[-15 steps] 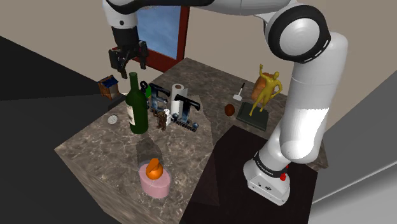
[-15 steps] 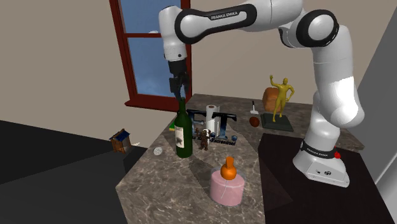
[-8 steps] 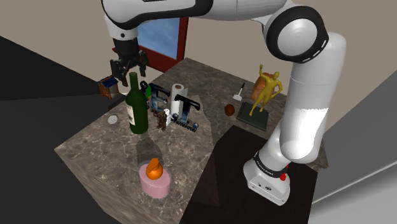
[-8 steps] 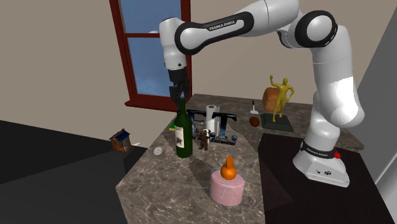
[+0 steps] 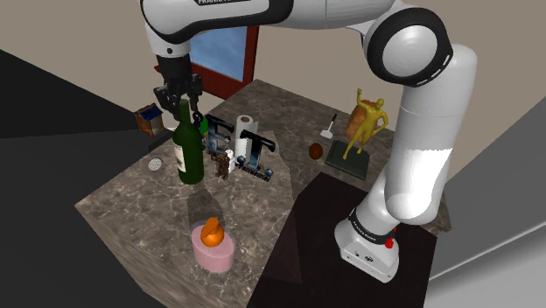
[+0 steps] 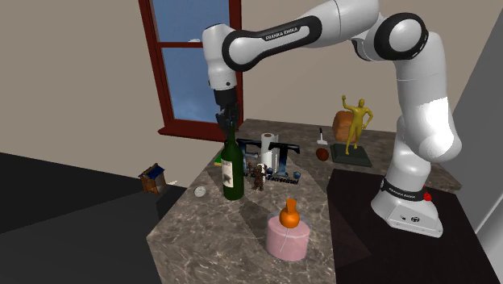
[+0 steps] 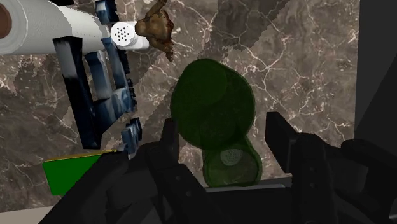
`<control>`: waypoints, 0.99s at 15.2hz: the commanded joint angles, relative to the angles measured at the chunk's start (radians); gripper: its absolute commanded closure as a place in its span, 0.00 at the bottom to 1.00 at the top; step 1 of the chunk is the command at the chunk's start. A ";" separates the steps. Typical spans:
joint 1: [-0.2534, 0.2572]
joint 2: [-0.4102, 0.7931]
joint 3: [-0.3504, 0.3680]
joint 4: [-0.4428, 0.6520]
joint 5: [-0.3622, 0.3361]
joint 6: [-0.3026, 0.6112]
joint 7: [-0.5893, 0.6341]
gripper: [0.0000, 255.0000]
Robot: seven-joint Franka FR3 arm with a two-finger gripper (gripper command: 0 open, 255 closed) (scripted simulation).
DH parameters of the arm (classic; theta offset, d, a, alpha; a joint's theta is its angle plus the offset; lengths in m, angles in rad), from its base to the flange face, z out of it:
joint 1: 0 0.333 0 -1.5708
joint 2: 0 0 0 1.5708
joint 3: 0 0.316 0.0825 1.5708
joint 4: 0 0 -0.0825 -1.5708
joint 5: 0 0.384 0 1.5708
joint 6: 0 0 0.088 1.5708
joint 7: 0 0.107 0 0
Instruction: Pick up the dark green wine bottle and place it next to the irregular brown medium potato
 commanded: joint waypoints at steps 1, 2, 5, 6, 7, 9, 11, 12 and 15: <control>0.000 0.000 0.000 0.000 0.000 0.000 0.000 1.00; 0.000 0.000 0.000 0.000 0.000 0.000 0.000 1.00; 0.000 0.000 0.000 0.000 0.000 0.000 0.000 1.00; 0.000 0.000 0.000 0.000 0.000 0.000 0.000 1.00; 0.000 0.000 0.000 0.000 0.000 0.000 0.000 1.00; 0.000 0.000 0.000 0.000 0.000 0.000 0.000 1.00; 0.001 -0.003 0.001 0.023 0.001 -0.025 0.000 1.00; 0.001 -0.003 0.001 0.036 0.001 -0.039 0.000 1.00; 0.003 -0.004 0.001 0.075 0.001 -0.079 0.000 1.00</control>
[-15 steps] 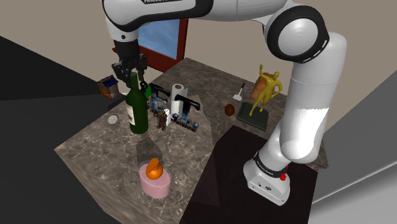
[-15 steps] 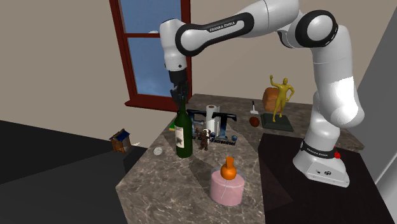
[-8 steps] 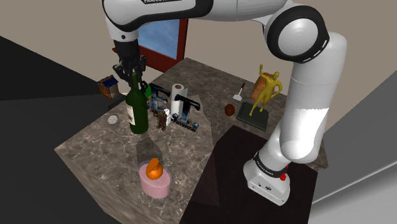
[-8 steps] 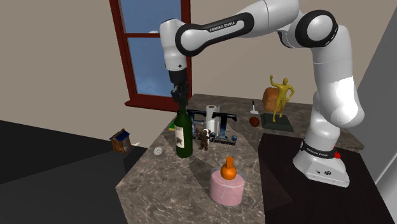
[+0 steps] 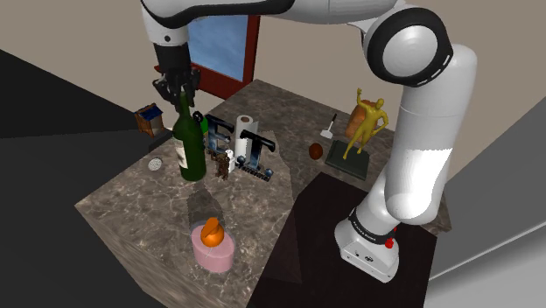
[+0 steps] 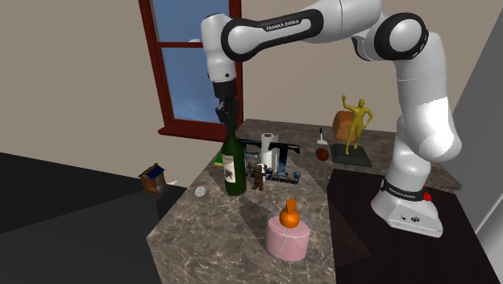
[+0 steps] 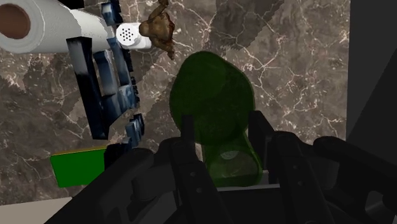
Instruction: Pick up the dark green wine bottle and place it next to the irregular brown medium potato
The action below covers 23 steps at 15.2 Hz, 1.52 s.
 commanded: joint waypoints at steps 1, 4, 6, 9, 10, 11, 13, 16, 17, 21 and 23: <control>0.000 -0.004 0.000 0.024 0.001 -0.027 -0.001 1.00; 0.002 -0.002 0.001 0.068 0.001 -0.069 -0.001 1.00; 0.004 0.001 0.001 0.099 0.000 -0.097 -0.001 1.00; 0.007 0.009 0.002 0.151 -0.001 -0.142 0.000 1.00; 0.008 0.012 0.002 0.169 -0.002 -0.157 0.000 1.00; 0.010 0.015 0.002 0.188 -0.003 -0.172 0.001 1.00; 0.013 0.024 0.003 0.228 -0.004 -0.204 0.001 1.00; 0.018 0.040 0.003 0.294 -0.008 -0.253 0.002 1.00; 0.020 0.047 0.003 0.318 -0.009 -0.271 0.003 1.00; 0.005 0.020 -0.001 0.307 -0.004 -0.287 -0.015 1.00; -0.034 -0.058 -0.009 0.195 0.010 -0.251 -0.054 1.00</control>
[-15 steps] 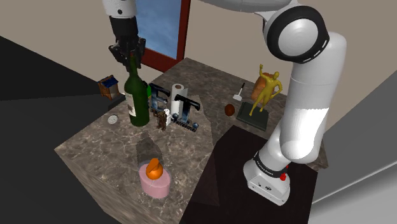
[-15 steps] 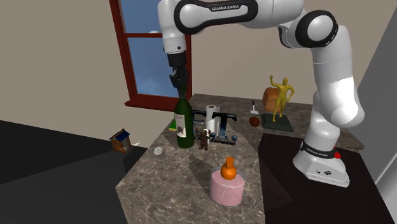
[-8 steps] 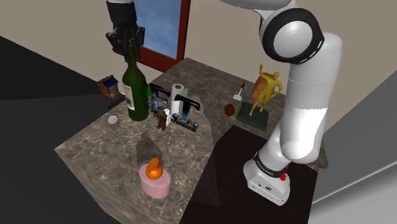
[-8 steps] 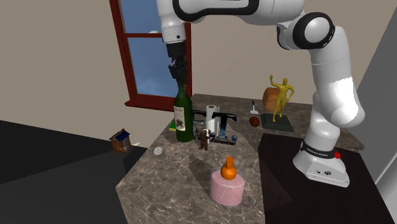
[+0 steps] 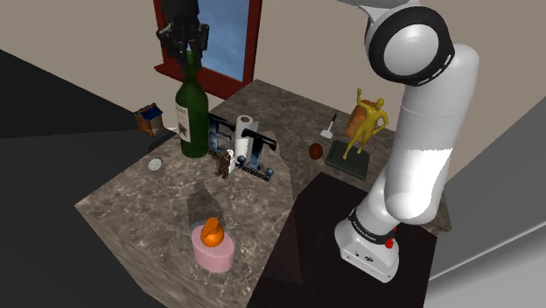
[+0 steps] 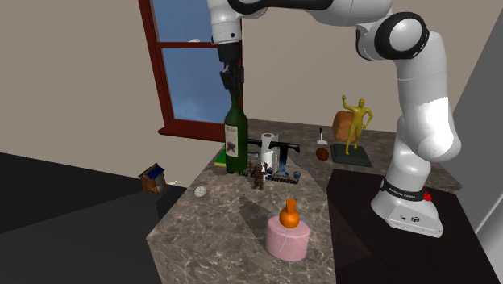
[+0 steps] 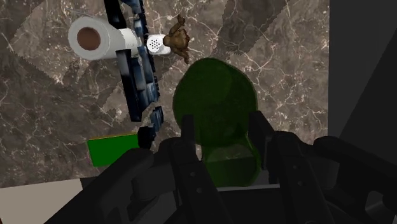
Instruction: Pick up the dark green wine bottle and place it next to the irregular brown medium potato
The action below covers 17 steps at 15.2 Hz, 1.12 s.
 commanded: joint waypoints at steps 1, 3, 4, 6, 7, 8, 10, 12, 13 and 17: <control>-0.037 -0.082 -0.009 -0.121 0.014 0.040 -0.038 1.00; -0.069 -0.146 -0.023 -0.208 0.025 0.065 -0.079 1.00; -0.083 -0.175 -0.031 -0.247 0.029 0.075 -0.101 1.00; -0.111 -0.230 -0.049 -0.318 0.036 0.093 -0.145 1.00; -0.124 -0.255 -0.058 -0.350 0.038 0.100 -0.167 1.00; -0.137 -0.279 -0.068 -0.381 0.040 0.107 -0.189 1.00; -0.161 -0.324 -0.089 -0.436 0.042 0.118 -0.234 1.00; -0.184 -0.365 -0.111 -0.485 0.041 0.128 -0.279 1.00; -0.195 -0.383 -0.122 -0.507 0.040 0.132 -0.302 1.00; -0.238 -0.448 -0.171 -0.582 0.030 0.144 -0.393 1.00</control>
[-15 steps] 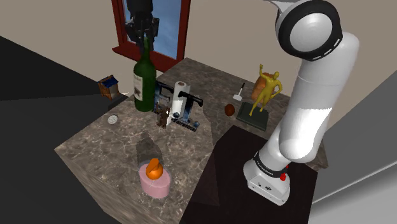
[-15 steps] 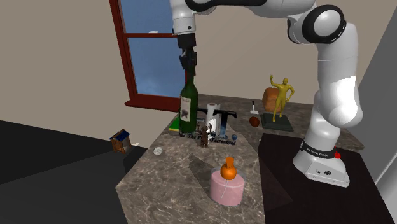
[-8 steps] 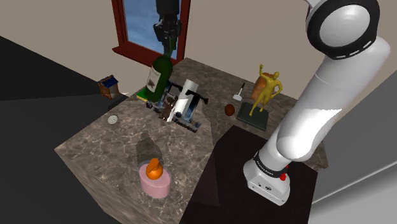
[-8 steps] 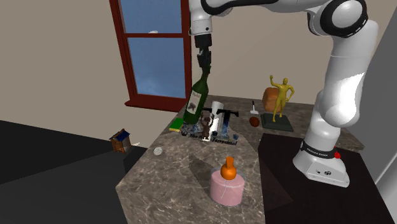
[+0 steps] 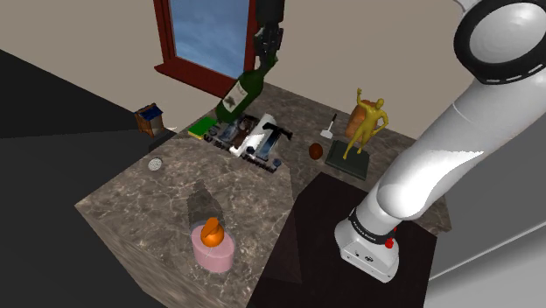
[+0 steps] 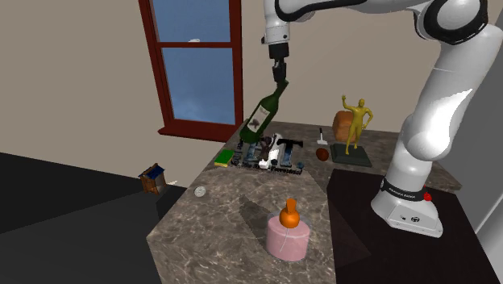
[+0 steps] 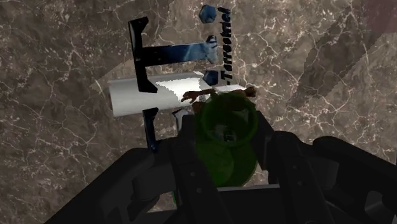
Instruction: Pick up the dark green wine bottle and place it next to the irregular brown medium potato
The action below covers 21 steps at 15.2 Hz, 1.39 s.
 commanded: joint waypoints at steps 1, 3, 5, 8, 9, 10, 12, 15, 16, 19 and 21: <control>-0.021 -0.028 -0.025 -0.032 -0.006 0.005 -0.047 1.00; -0.042 -0.053 -0.051 -0.059 -0.015 0.010 -0.093 1.00; -0.062 -0.073 -0.077 -0.082 -0.024 0.014 -0.140 1.00; -0.094 -0.096 -0.118 -0.107 -0.040 0.019 -0.210 1.00; -0.104 -0.102 -0.132 -0.113 -0.046 0.021 -0.233 1.00; -0.115 -0.107 -0.146 -0.118 -0.051 0.023 -0.257 1.00; -0.135 -0.113 -0.174 -0.124 -0.063 0.026 -0.305 1.00; -0.161 -0.117 -0.210 -0.141 -0.077 0.044 -0.363 1.00; -0.161 -0.119 -0.211 -0.156 -0.077 0.058 -0.362 1.00; -0.161 -0.122 -0.212 -0.200 -0.078 0.098 -0.359 1.00; -0.161 -0.123 -0.212 -0.228 -0.079 0.125 -0.357 1.00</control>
